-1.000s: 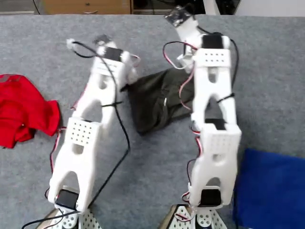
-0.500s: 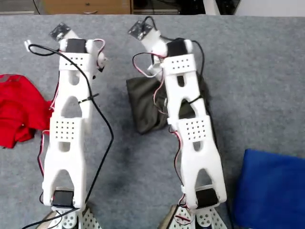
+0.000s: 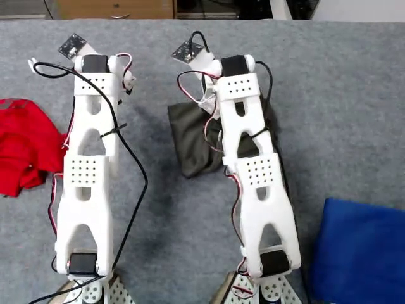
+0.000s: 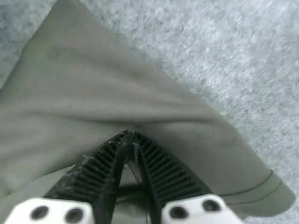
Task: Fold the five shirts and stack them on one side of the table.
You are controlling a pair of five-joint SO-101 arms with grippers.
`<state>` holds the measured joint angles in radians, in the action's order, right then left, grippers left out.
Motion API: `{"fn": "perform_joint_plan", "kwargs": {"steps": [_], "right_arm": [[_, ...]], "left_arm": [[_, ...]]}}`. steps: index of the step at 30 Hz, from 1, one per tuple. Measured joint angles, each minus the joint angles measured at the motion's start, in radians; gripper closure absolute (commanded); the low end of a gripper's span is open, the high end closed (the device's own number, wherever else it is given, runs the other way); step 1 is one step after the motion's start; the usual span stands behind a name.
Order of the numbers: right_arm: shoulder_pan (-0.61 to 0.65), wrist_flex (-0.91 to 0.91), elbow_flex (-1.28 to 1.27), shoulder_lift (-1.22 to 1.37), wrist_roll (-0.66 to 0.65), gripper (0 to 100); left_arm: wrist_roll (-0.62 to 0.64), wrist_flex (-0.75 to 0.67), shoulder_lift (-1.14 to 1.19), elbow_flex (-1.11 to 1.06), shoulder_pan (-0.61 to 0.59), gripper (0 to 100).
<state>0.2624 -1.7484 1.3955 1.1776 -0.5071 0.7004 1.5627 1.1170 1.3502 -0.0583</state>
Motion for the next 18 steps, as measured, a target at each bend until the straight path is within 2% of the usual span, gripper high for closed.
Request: {"fn": "perform_joint_plan", "kwargs": {"steps": [8,18], "right_arm": [[-0.048,-0.008,0.008,0.083,0.0,98.9],[-0.18,-0.02,0.015,0.072,0.0,98.9]], "left_arm": [[0.0,0.0,0.0,0.0,0.0,89],[0.0,0.0,0.0,0.0,0.0,89]]}}
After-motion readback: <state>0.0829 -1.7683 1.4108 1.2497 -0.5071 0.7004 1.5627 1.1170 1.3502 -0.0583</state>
